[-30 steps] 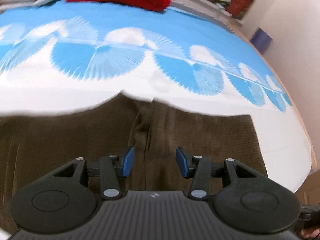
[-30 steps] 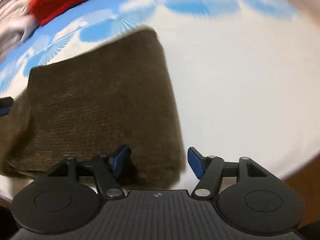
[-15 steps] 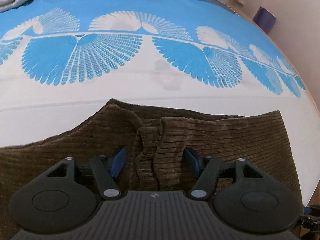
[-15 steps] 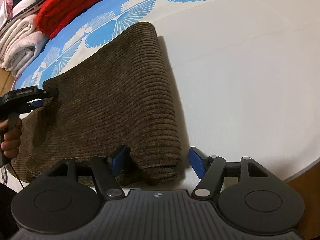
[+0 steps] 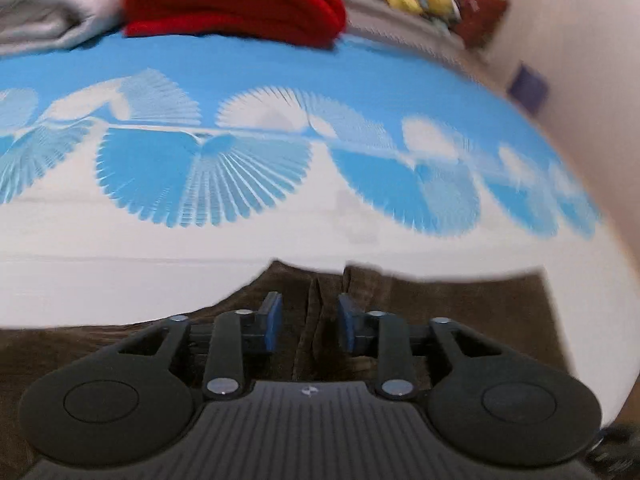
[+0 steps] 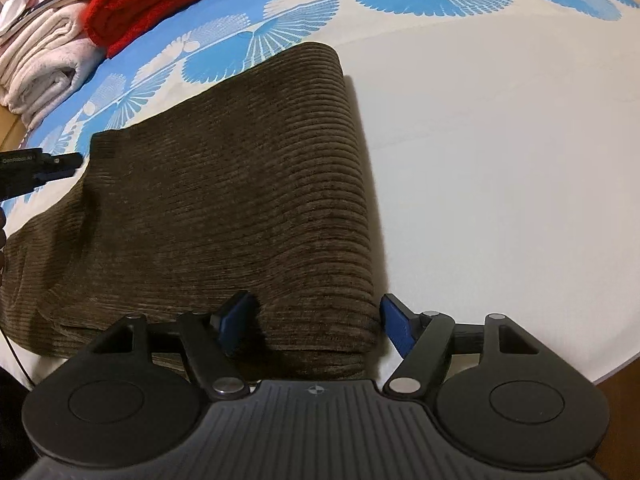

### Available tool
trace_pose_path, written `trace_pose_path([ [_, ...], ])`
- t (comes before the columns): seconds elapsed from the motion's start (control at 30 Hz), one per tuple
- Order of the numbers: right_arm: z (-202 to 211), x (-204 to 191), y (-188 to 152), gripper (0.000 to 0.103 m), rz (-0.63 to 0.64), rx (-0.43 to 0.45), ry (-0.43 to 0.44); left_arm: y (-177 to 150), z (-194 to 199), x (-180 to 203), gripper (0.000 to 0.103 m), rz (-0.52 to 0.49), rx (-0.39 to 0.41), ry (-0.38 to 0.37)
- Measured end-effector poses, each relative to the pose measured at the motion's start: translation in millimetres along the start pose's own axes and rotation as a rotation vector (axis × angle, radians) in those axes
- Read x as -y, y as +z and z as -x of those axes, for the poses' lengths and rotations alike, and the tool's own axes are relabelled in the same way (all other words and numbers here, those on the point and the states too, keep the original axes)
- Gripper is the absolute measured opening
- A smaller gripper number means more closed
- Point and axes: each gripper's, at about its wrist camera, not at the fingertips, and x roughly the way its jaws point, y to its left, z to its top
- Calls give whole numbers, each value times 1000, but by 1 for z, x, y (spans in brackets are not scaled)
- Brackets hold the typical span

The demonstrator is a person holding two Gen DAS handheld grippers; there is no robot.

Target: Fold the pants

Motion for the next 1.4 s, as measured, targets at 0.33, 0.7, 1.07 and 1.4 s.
trace_pose_path([
  [0.33,15,12,-1,44,-41,43,49,-85,14,-4,68,190,-387,9],
  [0.7,44,24,-2,25,-129,198,94,-102,55,22,14,61,-192,-81],
  [1.07,65,-12,-8,31,69,368,-42,-111,71,8,35,62,-131,-5],
  [1.4,36,-64,-9,47,188,260,-140,-123,83,-3,56,-72,-103,144],
])
